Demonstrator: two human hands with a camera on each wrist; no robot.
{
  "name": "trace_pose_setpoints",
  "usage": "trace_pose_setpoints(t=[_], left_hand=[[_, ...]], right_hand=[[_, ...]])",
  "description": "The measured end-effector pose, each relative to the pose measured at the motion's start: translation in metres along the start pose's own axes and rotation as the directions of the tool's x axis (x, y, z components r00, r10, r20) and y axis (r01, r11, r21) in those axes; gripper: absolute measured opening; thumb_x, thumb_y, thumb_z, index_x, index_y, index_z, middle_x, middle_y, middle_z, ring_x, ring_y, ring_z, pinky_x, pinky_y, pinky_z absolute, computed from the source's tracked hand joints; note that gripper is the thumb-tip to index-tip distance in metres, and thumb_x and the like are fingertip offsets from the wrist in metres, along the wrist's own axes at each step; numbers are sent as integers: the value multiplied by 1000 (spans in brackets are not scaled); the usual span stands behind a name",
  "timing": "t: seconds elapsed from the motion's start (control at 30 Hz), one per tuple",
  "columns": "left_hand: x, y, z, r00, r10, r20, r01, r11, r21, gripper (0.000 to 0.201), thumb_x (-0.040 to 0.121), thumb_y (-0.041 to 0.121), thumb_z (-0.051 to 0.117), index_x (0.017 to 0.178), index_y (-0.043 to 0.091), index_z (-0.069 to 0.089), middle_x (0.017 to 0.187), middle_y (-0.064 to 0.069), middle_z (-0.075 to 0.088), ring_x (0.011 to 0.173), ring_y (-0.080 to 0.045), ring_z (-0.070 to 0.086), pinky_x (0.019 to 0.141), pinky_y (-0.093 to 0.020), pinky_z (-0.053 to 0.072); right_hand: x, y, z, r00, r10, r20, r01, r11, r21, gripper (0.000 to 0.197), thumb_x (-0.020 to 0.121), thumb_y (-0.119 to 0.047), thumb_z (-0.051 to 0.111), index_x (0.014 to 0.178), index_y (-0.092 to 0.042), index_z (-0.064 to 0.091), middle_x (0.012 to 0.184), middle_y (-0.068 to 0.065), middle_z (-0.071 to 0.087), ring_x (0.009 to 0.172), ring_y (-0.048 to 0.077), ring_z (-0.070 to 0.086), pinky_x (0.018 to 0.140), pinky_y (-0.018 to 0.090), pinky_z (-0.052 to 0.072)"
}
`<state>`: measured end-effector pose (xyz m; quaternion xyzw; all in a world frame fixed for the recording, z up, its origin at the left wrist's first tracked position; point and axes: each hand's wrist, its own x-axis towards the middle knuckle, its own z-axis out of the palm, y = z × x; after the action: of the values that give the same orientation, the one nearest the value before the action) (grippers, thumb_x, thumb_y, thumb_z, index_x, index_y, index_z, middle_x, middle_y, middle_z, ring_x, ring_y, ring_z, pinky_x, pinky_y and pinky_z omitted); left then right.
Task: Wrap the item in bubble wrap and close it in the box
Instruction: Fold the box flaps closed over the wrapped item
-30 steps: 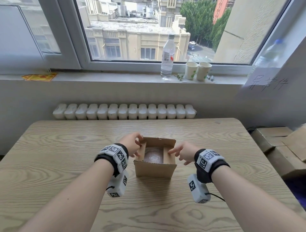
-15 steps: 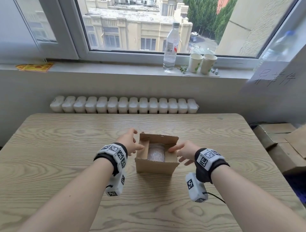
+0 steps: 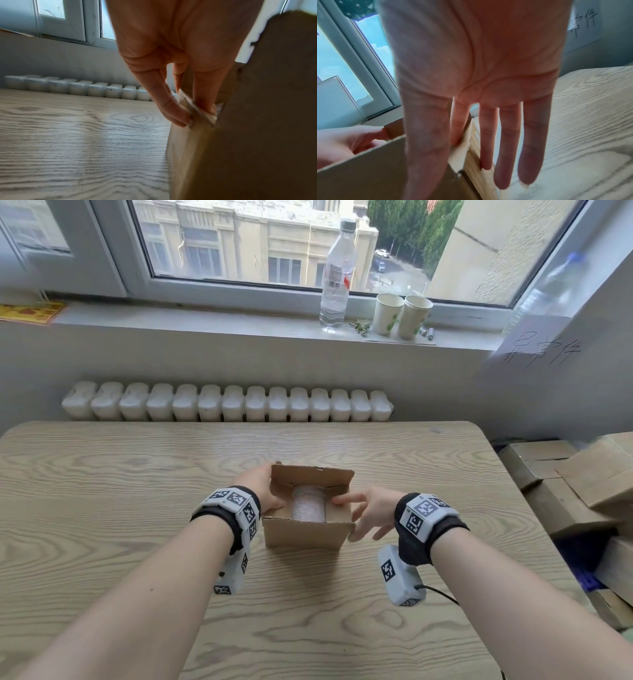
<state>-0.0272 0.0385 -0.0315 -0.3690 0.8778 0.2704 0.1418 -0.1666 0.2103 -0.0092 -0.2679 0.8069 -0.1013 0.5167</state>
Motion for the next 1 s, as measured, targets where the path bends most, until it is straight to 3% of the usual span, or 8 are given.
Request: trace_pose_setpoints(t=[0.1, 0.23, 0.33, 0.47, 0.7, 0.8, 0.87, 1.0], left_hand=[[-2, -2, 1, 1000, 26, -12, -26, 999, -23, 65, 81, 29, 72, 136, 17, 40, 119, -8, 63, 110, -26, 62, 86, -31, 49], [2, -10, 5, 999, 17, 31, -10, 980, -197, 56, 86, 22, 68, 136, 21, 43, 90, -6, 58, 77, -27, 65, 76, -36, 59], [8, -14, 7, 997, -3, 81, 26, 957, -287, 47, 93, 20, 58, 138, 25, 43, 86, -6, 58, 65, -23, 60, 73, -41, 58], [6, -16, 4, 996, 9, 92, 23, 941, -339, 36, 98, 29, 47, 133, 25, 48, 98, -4, 60, 64, -20, 61, 67, -36, 57], [4, -16, 0, 984, 21, 176, 32, 955, -294, 65, 81, 27, 74, 138, 25, 43, 81, 1, 61, 75, -21, 66, 77, -40, 61], [5, -14, 2, 991, -8, 133, 40, 970, -238, 71, 78, 27, 76, 139, 22, 40, 101, -9, 65, 88, -28, 70, 80, -43, 60], [6, -13, 4, 998, -10, 61, 22, 979, -200, 84, 74, 27, 80, 144, 23, 32, 125, -11, 55, 107, -28, 62, 91, -42, 55], [5, -8, 2, 992, 67, -105, -78, 992, -101, 109, 61, 25, 88, 147, 33, 20, 145, -4, 28, 124, -25, 48, 102, -41, 46]], right_hand=[[2, 2, 3, 1000, -10, -22, 11, 998, 62, 76, 74, -20, 79, 138, -38, 44, 102, -3, 65, 101, 20, 66, 89, 35, 56], [5, 2, 7, 997, -19, -74, 29, 991, 131, 64, 78, -29, 76, 135, -35, 49, 97, -2, 68, 97, 21, 68, 87, 33, 55], [6, 0, 9, 994, -36, -106, 50, 990, 131, 55, 82, -23, 72, 133, -31, 51, 93, 1, 68, 88, 21, 68, 85, 33, 55], [13, -2, 11, 979, -57, -194, 73, 994, 76, 39, 86, -11, 66, 120, -31, 60, 87, 6, 70, 76, 18, 69, 83, 32, 56], [22, -4, 9, 954, -24, -298, 15, 999, -32, 27, 77, -13, 74, 85, -21, 50, 66, 2, 68, 63, 14, 69, 79, 35, 59], [23, -9, 7, 945, 9, -328, -46, 994, -104, 36, 72, -15, 75, 100, -16, 52, 79, 5, 74, 76, 15, 73, 81, 35, 59], [26, -9, 7, 924, 2, -382, -69, 984, -162, 60, 68, -18, 79, 120, -14, 48, 101, 6, 72, 94, 21, 70, 86, 38, 56], [25, -5, 7, 889, -57, -455, -47, 976, -214, 112, 63, -25, 86, 147, -35, 14, 146, 7, 37, 130, 32, 45, 103, 48, 43]])
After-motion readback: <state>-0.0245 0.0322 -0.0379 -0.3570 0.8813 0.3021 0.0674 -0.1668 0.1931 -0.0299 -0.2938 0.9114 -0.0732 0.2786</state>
